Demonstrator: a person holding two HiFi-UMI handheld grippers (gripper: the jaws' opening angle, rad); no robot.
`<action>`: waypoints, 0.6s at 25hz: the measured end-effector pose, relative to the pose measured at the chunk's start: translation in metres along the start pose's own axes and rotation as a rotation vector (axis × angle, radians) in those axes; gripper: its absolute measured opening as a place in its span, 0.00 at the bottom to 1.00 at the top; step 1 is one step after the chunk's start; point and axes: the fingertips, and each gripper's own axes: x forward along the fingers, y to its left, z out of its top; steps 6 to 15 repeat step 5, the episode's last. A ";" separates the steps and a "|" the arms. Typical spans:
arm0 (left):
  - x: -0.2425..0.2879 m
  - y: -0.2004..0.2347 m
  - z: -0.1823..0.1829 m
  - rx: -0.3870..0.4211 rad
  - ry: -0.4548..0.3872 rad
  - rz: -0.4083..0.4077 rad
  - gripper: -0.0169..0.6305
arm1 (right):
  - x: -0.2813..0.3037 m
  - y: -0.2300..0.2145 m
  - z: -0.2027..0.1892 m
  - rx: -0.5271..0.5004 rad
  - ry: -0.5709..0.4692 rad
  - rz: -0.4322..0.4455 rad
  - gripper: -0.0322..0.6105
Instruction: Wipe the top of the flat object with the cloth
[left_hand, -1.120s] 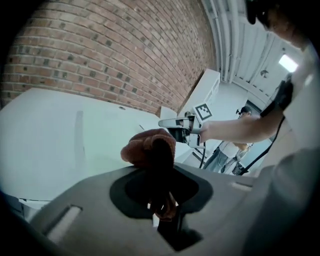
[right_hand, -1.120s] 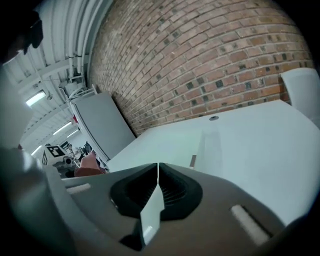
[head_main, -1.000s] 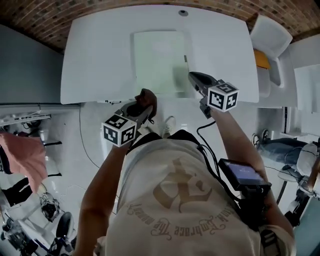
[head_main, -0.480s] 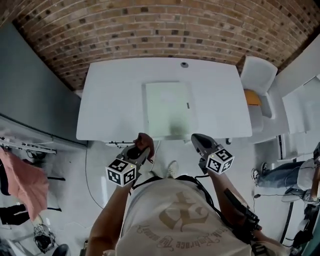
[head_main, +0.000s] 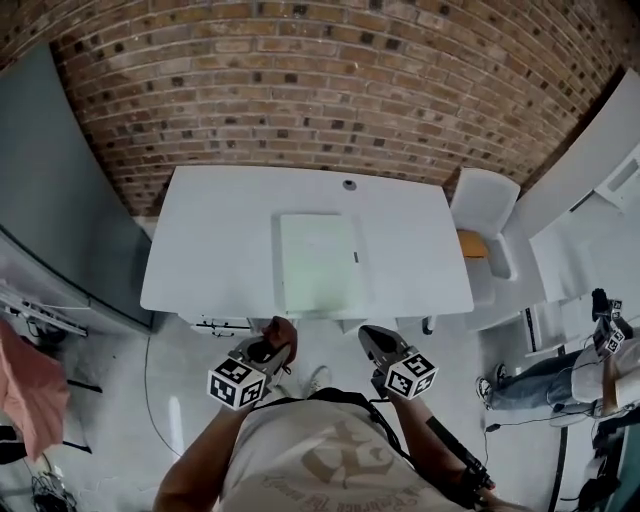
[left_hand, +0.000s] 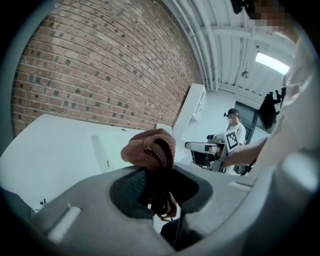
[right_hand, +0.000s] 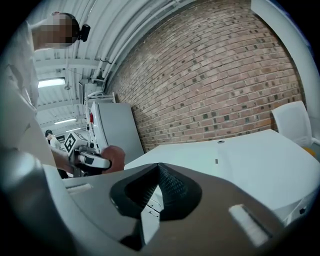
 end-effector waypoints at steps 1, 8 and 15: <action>-0.002 -0.001 -0.002 -0.002 0.003 -0.005 0.15 | -0.001 0.003 -0.002 0.002 0.002 -0.002 0.06; -0.007 -0.008 -0.017 -0.022 0.023 -0.032 0.15 | -0.009 0.012 -0.016 0.017 0.024 -0.017 0.06; -0.007 -0.008 -0.017 -0.022 0.023 -0.032 0.15 | -0.009 0.012 -0.016 0.017 0.024 -0.017 0.06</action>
